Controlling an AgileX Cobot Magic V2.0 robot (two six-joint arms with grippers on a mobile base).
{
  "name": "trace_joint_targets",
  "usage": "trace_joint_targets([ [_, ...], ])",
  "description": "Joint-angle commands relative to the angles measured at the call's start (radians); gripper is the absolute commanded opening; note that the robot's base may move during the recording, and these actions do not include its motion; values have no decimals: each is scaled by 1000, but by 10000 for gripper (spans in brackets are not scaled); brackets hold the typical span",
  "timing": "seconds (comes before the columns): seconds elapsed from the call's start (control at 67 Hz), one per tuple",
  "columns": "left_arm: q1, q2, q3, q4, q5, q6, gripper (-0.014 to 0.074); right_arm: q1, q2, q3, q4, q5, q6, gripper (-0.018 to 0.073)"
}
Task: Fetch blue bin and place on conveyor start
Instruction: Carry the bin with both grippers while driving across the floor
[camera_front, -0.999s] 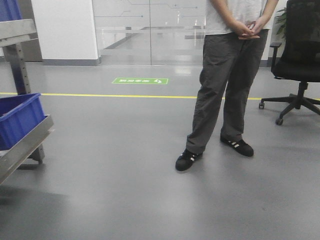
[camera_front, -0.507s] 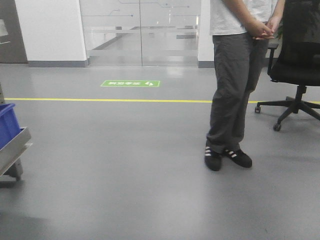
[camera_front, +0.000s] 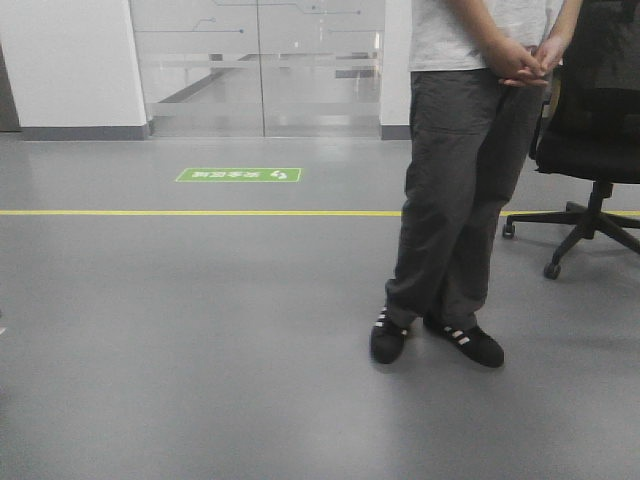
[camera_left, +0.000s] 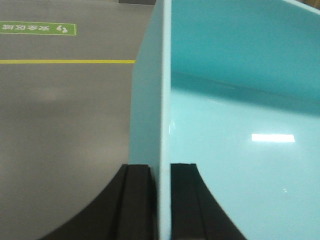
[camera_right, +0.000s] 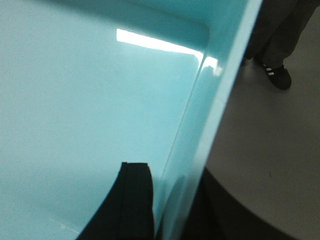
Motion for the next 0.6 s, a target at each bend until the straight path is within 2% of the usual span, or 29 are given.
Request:
trace_joint_targets([
  [0.0,-5,-15,-16,-36,-66,-15,-111,-6,-11,-9,-13,-28,-26,-152],
  [0.582,-5,-15,-16,-36,-66,-15,-111,-6,-11,-9,-13,-32,-26,-152],
])
